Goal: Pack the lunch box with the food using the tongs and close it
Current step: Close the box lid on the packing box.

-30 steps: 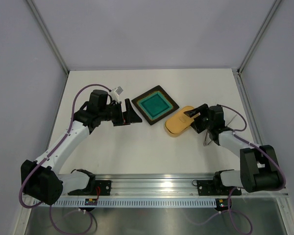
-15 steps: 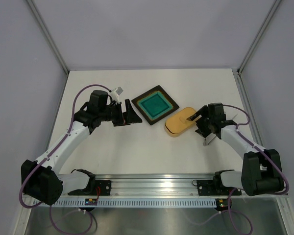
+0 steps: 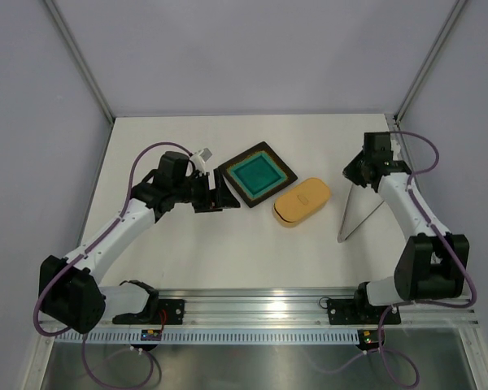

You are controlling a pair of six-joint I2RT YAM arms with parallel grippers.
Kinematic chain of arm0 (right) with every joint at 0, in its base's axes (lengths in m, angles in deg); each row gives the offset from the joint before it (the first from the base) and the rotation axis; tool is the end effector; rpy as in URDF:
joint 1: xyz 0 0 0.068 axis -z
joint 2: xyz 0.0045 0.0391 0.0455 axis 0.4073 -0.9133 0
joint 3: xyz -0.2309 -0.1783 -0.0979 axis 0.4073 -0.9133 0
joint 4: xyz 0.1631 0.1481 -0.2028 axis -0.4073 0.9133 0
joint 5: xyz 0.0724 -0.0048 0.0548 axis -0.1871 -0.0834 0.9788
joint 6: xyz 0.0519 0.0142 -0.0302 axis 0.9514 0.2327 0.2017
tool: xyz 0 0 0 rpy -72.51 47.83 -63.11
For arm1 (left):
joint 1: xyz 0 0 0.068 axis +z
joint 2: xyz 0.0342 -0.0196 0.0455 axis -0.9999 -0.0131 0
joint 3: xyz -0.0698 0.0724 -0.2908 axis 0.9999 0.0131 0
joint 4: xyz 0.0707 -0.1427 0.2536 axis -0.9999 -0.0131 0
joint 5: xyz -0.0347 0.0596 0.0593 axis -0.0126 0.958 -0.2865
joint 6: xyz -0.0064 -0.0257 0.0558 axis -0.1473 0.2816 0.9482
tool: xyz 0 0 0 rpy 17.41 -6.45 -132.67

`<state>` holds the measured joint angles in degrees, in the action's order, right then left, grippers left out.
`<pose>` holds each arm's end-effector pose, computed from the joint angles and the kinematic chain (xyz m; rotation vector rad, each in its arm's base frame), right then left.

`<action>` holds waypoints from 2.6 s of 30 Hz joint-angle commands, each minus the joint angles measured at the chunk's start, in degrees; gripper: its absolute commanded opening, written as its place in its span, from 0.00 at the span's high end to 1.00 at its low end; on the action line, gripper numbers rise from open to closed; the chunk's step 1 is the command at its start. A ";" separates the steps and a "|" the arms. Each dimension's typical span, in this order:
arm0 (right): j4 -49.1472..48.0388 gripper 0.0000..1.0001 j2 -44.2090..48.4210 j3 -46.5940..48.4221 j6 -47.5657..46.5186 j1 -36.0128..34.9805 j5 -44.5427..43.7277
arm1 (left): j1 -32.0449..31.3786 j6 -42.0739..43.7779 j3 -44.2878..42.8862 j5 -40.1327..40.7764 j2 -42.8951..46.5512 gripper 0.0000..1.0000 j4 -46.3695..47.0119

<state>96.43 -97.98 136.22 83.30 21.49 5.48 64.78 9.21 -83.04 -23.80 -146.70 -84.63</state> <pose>0.3353 0.0112 0.2909 0.8119 2.2506 0.2609 0.2605 -0.1458 0.3052 0.1011 2.4444 -1.1426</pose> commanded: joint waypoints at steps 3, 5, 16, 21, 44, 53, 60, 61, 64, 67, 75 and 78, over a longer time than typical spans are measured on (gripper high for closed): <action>5.91 1.00 -15.15 11.57 -6.80 2.11 1.17 | -0.40 -0.46 -0.66 1.99 0.71 0.26 2.49; 6.71 1.00 -20.09 15.18 -7.33 2.11 2.75 | -0.49 -0.37 -0.48 2.34 0.89 0.30 2.31; 4.87 1.00 -26.44 14.75 -8.39 0.97 7.59 | -0.41 -0.28 0.75 2.35 1.68 0.30 2.22; 4.16 1.00 -27.41 14.13 -9.18 -1.23 8.20 | -0.49 -0.37 1.01 2.26 1.68 0.30 2.22; 2.93 1.00 -25.48 10.09 -8.74 -5.36 9.35 | -0.49 -0.63 1.54 1.91 0.19 0.30 3.19; 2.58 1.00 -24.25 8.51 -8.21 -7.21 9.26 | -0.58 -0.46 3.73 2.08 -1.04 0.30 4.24; 4.51 1.00 -23.28 9.65 -9.18 -7.82 8.56 | -1.54 0.07 3.04 3.40 -0.78 0.30 3.28; 4.86 1.00 -22.93 9.83 -9.27 -8.00 8.38 | -1.72 0.16 2.86 3.84 -0.87 0.30 3.19; 6.97 1.00 -20.83 10.70 -9.44 -8.00 5.31 | -2.86 -0.02 1.98 4.10 -1.66 0.30 3.28; 9.87 1.00 -18.98 12.55 -9.62 -8.00 0.83 | -4.09 -0.46 1.10 3.93 -3.06 0.30 4.06; 13.30 0.99 -13.79 14.56 -11.46 -10.01 -3.21 | -5.15 -1.25 -1.18 3.05 -5.35 0.30 5.56; 16.11 0.99 -13.61 17.03 -12.52 -13.53 -4.71 | -5.41 -1.69 -1.97 2.00 -6.67 0.30 6.35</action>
<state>109.39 -113.78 149.27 73.12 11.63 3.81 59.82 8.11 -82.14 -20.74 -152.16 -81.64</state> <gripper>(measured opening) 0.011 0.700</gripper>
